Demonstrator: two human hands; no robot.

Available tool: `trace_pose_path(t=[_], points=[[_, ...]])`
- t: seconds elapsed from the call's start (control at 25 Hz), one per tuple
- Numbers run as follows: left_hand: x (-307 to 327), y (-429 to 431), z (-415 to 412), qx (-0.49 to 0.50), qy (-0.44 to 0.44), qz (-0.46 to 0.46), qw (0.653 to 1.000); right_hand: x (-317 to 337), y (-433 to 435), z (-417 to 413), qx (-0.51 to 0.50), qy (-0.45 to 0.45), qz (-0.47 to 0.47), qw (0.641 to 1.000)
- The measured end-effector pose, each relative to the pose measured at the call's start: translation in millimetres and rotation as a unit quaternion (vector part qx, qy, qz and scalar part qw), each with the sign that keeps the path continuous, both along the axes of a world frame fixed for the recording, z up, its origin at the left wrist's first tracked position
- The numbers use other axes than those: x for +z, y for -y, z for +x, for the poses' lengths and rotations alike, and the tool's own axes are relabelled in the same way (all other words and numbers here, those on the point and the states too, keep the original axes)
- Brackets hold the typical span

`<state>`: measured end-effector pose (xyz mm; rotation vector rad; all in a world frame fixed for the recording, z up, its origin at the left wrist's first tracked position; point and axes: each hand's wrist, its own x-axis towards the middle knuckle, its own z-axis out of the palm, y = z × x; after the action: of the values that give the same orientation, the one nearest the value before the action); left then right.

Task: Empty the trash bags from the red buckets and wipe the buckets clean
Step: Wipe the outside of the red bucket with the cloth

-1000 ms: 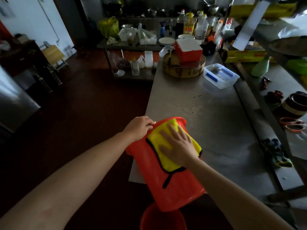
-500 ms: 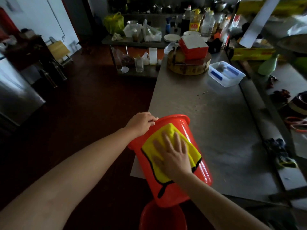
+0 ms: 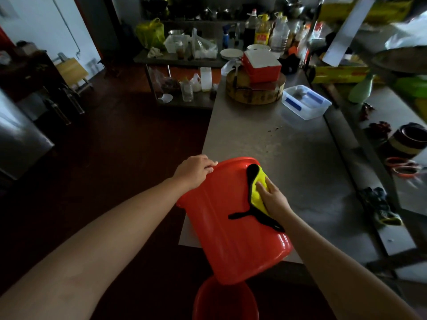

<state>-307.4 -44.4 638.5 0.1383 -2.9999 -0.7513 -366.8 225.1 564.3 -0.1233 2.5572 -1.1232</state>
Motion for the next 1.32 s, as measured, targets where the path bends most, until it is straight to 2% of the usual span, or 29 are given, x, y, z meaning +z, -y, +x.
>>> trace_pose_path(t=[0.08,0.16,0.24,0.32,0.36,0.4,0.52,0.6,0.68,0.76,0.84,0.96,1.04,1.16,1.2,1.24,1.32], points=[[2.0,-2.9,-3.4,-0.004,0.004,-0.008,1.000,5.9,9.5,18.6,-0.006,-0.009,0.068,0.998],[2.7,-4.5,-7.8,-0.007,0.003,-0.015,1.000,7.4,29.8,59.9,0.081,-0.143,0.191,0.968],[4.0,-7.2,-11.9,-0.011,0.007,-0.020,1.000,-0.6,52.7,112.0,0.230,-0.298,0.239,0.895],[5.1,-9.0,-13.9,-0.014,0.011,-0.027,0.999,-20.7,68.8,145.5,0.362,-0.373,0.297,0.801],[5.3,-8.8,-14.1,-0.016,0.012,-0.030,0.999,-27.6,72.1,149.1,0.388,-0.384,0.318,0.775],[5.2,-8.0,-13.8,-0.016,0.013,-0.031,0.999,-28.6,71.4,144.3,0.389,-0.387,0.312,0.776],[3.3,-5.7,-11.8,-0.011,0.016,-0.026,0.999,-4.2,51.6,109.1,0.307,-0.359,0.240,0.848],[2.6,-6.2,-11.1,-0.008,0.015,-0.024,1.000,5.2,28.5,71.1,0.222,-0.264,0.213,0.914],[4.6,-7.1,-11.3,-0.005,0.016,-0.025,1.000,5.6,1.4,36.3,0.120,-0.146,0.128,0.974],[5.6,-9.2,-12.0,0.000,0.016,-0.026,1.000,0.5,-23.1,16.9,0.043,-0.023,0.025,0.998],[6.5,-12.3,-12.7,0.001,0.013,-0.033,0.999,-6.1,-34.2,21.2,0.020,0.012,0.007,1.000],[5.2,-14.2,-13.4,0.000,0.003,-0.045,0.999,-8.9,-24.1,66.7,0.069,-0.122,0.144,0.980],[6.3,-13.5,-13.5,-0.001,0.004,-0.055,0.998,-8.5,-7.5,115.9,0.153,-0.239,0.225,0.932],[6.2,-9.5,-12.6,-0.003,0.007,-0.056,0.998,-19.1,12.1,161.3,0.296,-0.376,0.266,0.837],[5.3,-8.5,-11.6,-0.004,0.004,-0.052,0.999,-22.6,12.5,163.6,0.314,-0.395,0.268,0.821],[3.9,-7.8,-10.4,-0.006,0.002,-0.048,0.999,-23.1,10.0,159.9,0.314,-0.399,0.257,0.822],[-0.1,-7.6,-8.2,-0.004,-0.005,-0.046,0.999,-19.1,-2.2,145.5,0.278,-0.369,0.224,0.858]])
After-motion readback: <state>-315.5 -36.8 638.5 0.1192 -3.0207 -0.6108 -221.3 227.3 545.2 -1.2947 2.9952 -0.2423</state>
